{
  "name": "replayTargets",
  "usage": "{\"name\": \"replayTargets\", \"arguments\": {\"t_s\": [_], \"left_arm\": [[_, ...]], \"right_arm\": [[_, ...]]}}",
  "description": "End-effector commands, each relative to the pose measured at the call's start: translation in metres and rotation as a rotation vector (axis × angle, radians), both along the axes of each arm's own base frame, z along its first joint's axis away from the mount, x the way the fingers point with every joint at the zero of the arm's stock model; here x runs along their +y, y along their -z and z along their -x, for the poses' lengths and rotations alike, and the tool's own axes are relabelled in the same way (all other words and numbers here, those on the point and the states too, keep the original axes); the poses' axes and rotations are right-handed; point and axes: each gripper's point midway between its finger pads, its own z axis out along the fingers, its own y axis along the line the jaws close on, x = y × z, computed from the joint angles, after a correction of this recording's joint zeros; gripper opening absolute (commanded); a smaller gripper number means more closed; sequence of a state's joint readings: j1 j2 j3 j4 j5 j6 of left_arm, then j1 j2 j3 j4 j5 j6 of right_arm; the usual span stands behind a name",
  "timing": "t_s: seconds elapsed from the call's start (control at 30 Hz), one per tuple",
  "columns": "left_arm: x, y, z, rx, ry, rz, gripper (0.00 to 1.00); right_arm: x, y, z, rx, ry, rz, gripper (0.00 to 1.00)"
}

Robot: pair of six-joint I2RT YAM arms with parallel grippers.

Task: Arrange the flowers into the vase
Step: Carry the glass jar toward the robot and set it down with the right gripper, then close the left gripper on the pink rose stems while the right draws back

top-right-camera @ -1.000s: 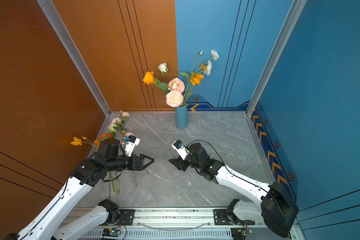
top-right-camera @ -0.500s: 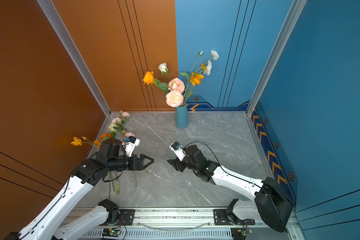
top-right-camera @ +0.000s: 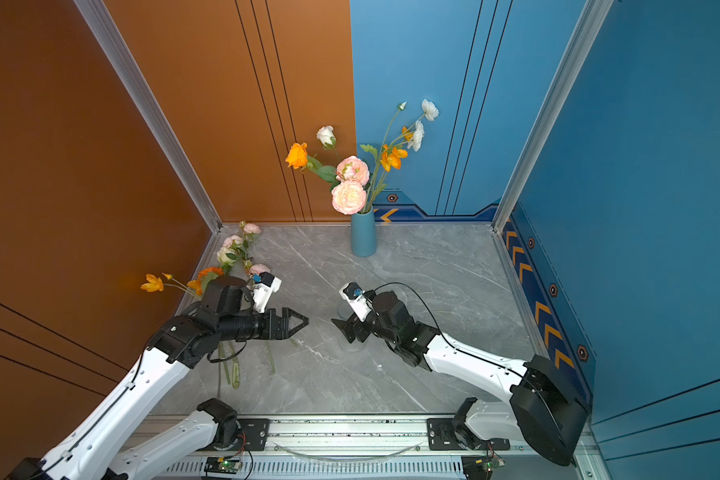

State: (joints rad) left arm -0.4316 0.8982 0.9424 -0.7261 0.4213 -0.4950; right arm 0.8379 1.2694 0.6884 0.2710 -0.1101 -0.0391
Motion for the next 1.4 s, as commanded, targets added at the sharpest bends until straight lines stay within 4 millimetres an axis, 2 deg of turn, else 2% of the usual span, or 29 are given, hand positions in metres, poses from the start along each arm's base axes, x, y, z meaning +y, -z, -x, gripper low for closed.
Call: {"name": "replayTargets", "arguments": {"t_s": [0.0, 0.13, 0.17, 0.2, 0.33, 0.4, 0.47, 0.57, 0.67, 0.77, 0.9, 1.07, 1.23, 1.37], "left_arm": [[0.016, 0.003, -0.013, -0.027, -0.08, -0.072, 0.94], [0.046, 0.02, -0.031, -0.049, -0.223, -0.215, 0.88], [0.054, 0.026, -0.035, -0.042, -0.257, -0.255, 0.87], [0.061, 0.03, -0.038, -0.038, -0.285, -0.291, 0.82], [0.091, 0.054, -0.053, 0.006, -0.394, -0.438, 0.78], [0.105, 0.069, -0.059, 0.052, -0.445, -0.493, 0.77], [0.118, 0.085, -0.063, 0.109, -0.497, -0.535, 0.74], [0.13, 0.109, -0.068, 0.211, -0.533, -0.569, 0.7], [0.132, 0.135, -0.068, 0.311, -0.545, -0.565, 0.62], [0.135, 0.156, -0.068, 0.37, -0.555, -0.578, 0.56], [0.143, 0.171, -0.068, 0.395, -0.589, -0.609, 0.46], [0.15, 0.185, -0.067, 0.408, -0.606, -0.632, 0.38], [0.157, 0.195, -0.069, 0.43, -0.617, -0.624, 0.36], [0.156, 0.2, -0.075, 0.444, -0.615, -0.587, 0.29]], "right_arm": [[-0.01, -0.006, 0.004, -0.029, 0.024, 0.011, 0.98], [-0.029, -0.011, 0.009, -0.03, 0.075, 0.022, 1.0], [-0.035, -0.016, 0.012, -0.031, 0.088, 0.019, 1.0], [-0.04, -0.021, 0.015, -0.028, 0.093, 0.013, 1.0], [-0.063, -0.043, 0.033, -0.004, 0.124, 0.004, 1.0], [-0.071, -0.051, 0.041, 0.0, 0.134, 0.037, 1.0], [-0.071, -0.06, 0.053, -0.008, 0.118, 0.067, 1.0], [-0.054, -0.076, 0.074, -0.033, 0.065, 0.095, 1.0], [-0.026, -0.091, 0.098, -0.051, -0.015, 0.101, 1.0], [0.0, -0.096, 0.115, -0.061, -0.071, 0.123, 1.0], [0.032, -0.074, 0.125, -0.003, -0.15, 0.148, 1.0], [0.065, -0.041, 0.123, 0.036, -0.173, 0.152, 1.0], [0.09, -0.029, 0.122, 0.059, -0.193, 0.136, 1.0], [0.097, -0.027, 0.124, 0.064, -0.216, 0.146, 1.0]]}}
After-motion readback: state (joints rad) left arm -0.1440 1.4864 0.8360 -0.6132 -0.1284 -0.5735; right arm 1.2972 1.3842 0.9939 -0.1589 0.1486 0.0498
